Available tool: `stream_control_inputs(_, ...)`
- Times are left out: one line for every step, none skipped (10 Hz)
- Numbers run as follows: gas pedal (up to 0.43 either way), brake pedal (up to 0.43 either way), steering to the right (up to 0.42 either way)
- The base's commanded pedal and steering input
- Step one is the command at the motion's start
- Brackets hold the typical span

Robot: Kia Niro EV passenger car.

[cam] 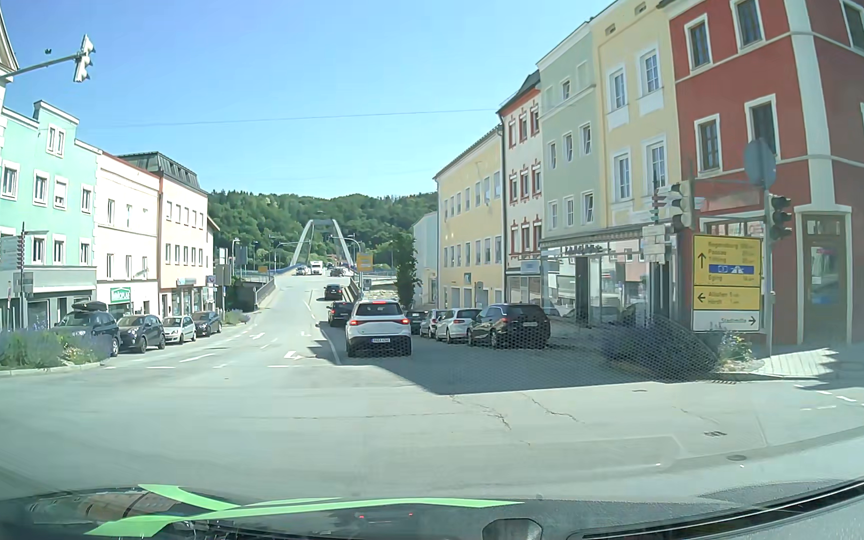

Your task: Follow the waypoints while adhering to traffic rules and regulations

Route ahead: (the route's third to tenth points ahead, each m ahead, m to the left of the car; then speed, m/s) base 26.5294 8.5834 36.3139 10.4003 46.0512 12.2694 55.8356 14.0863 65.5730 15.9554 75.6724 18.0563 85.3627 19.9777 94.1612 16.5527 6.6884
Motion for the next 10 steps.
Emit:
stream_control_inputs(0.000, 0.000, -0.058)
stream_control_inputs(0.000, 0.000, -0.058)
stream_control_inputs(0.000, 0.000, -0.053)
stream_control_inputs(0.000, 0.000, -0.048)
stream_control_inputs(0.000, 0.000, -0.045)
stream_control_inputs(0.000, 0.000, -0.044)
stream_control_inputs(0.000, 0.000, -0.041)
stream_control_inputs(0.000, 0.000, -0.034)
stream_control_inputs(0.000, 0.000, -0.028)
stream_control_inputs(0.000, 0.000, -0.024)
